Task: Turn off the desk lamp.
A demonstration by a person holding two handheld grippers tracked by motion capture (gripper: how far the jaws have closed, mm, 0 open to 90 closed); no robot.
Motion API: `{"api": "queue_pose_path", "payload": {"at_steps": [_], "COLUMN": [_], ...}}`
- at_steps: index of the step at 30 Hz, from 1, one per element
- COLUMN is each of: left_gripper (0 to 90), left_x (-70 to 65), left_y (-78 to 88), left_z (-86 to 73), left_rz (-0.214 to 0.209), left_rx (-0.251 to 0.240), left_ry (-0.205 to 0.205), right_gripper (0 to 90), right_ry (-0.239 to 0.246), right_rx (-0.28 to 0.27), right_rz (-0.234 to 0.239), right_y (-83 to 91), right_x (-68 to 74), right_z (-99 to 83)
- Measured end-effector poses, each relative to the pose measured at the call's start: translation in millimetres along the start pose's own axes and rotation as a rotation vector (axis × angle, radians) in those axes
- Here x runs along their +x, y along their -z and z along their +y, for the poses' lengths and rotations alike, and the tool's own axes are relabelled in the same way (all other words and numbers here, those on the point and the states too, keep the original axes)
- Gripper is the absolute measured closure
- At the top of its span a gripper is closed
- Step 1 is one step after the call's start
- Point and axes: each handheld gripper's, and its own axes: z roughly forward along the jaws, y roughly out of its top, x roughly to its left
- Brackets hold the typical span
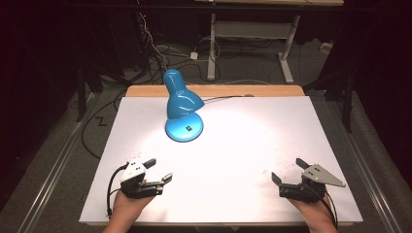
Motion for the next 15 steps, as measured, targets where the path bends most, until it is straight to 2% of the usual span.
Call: {"api": "queue_pose_path", "payload": {"at_steps": [2, 5, 9, 12, 15], "left_gripper": [20.7, 23.6, 31.9, 40.2, 44.5], "left_x": [-0.2, -1.7, -2.4, -3.0, -3.4], "left_y": [-0.1, -0.9, -2.7, -4.4, -5.4], "left_z": [0.1, 0.5, 0.6, 0.4, 0.5], "left_rz": [-0.009, 0.006, 0.019, 0.022, 0.028], "left_rx": [0.001, -0.006, 0.004, 0.013, 0.014], "left_ry": [-0.002, 0.002, 0.006, -0.007, -0.004], "right_gripper": [0.1, 0.1, 0.2, 0.2, 0.2], "right_ry": [0.000, -0.003, -0.003, -0.006, -0.006], "right_rx": [0.000, 0.002, 0.003, 0.001, 0.002], "right_rz": [0.000, -0.001, 0.000, 0.000, 0.000], "right_y": [0.0, 0.1, -0.3, -0.2, -0.2], "right_x": [0.1, 0.9, 0.8, 0.6, 0.5], "right_z": [0.0, -0.1, -0.6, -0.6, -0.7]}}
